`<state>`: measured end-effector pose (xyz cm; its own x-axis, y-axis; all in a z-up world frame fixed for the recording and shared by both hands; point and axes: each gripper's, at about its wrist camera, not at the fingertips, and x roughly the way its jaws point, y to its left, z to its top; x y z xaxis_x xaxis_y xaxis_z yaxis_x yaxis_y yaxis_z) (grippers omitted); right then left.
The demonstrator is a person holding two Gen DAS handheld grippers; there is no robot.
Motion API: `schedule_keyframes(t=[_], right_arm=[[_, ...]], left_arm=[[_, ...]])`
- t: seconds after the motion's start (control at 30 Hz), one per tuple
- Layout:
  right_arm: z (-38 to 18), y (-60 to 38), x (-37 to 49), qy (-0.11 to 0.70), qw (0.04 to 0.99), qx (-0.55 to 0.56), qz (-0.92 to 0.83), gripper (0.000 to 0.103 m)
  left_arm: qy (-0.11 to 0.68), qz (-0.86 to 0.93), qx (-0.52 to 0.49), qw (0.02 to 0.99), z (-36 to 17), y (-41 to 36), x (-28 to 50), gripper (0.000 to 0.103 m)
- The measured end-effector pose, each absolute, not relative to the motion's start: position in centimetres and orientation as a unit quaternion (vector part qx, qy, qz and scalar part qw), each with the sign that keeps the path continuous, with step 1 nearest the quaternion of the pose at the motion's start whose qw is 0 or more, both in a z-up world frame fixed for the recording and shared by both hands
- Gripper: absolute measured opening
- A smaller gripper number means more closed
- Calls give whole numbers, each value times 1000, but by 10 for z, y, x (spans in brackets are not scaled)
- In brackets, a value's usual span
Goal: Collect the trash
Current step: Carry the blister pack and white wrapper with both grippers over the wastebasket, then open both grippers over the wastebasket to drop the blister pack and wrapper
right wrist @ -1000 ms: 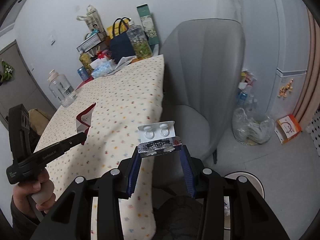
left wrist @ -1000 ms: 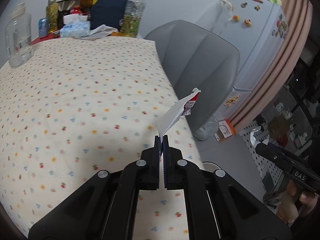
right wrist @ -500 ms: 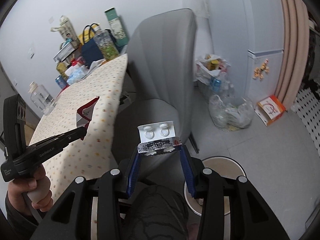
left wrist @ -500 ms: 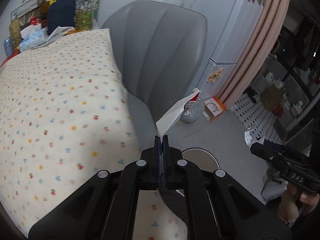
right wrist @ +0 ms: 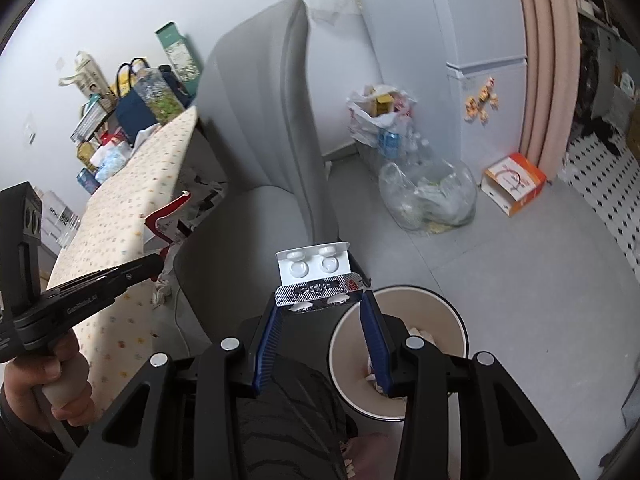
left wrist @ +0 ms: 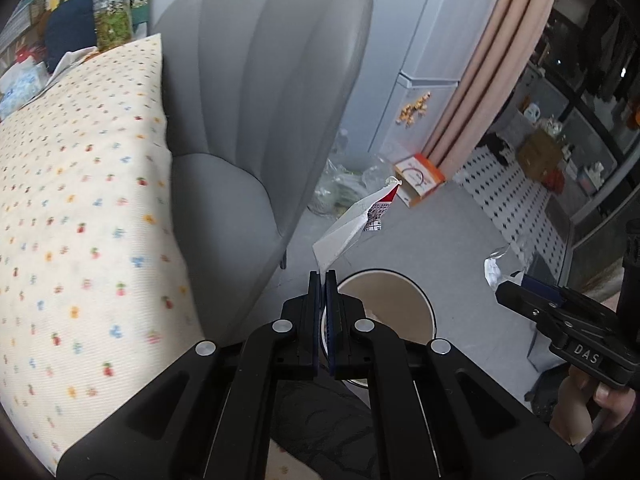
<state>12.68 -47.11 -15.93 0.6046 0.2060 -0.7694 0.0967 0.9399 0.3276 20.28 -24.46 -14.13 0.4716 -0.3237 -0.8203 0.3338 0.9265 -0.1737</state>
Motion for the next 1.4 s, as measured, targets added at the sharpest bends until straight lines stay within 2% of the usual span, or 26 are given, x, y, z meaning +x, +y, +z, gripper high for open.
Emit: schedule_keyframes(t=[0.27,0.37,1.1,1.13,1.17,1.2,1.23,1.27,1.37,1.4], right_arm=[[-204,-490,131,481,856,190,-1,42],[-213,-499,127,487,850,199,-14,63],[-197,-577,84,440,860,242,-87,65],[-196,-579,83,439,860,243,-89,65],[-195,-580,83,438,860,244,-90,65],[-194,-581,83,438,861,244,-89,65],[-193,-579,83,438,861,243,-89,65],[-193,-578,83,438,861,242,-88,65],[-192,-576,85,439,862,239,-85,65],[-191,-574,86,441,862,238,-83,65]], left_arm=[[489,-197,22,849,-153,-263,204,3],[494,-200,29,846,-157,-270,204,3],[531,-255,79,804,-186,-354,202,4],[535,-259,77,800,-189,-357,203,7],[539,-263,74,797,-190,-358,202,23],[541,-267,70,794,-192,-359,201,33],[537,-272,63,796,-191,-360,200,59],[529,-275,59,801,-188,-360,199,69],[514,-272,60,811,-179,-353,199,81],[513,-269,57,813,-177,-349,200,82]])
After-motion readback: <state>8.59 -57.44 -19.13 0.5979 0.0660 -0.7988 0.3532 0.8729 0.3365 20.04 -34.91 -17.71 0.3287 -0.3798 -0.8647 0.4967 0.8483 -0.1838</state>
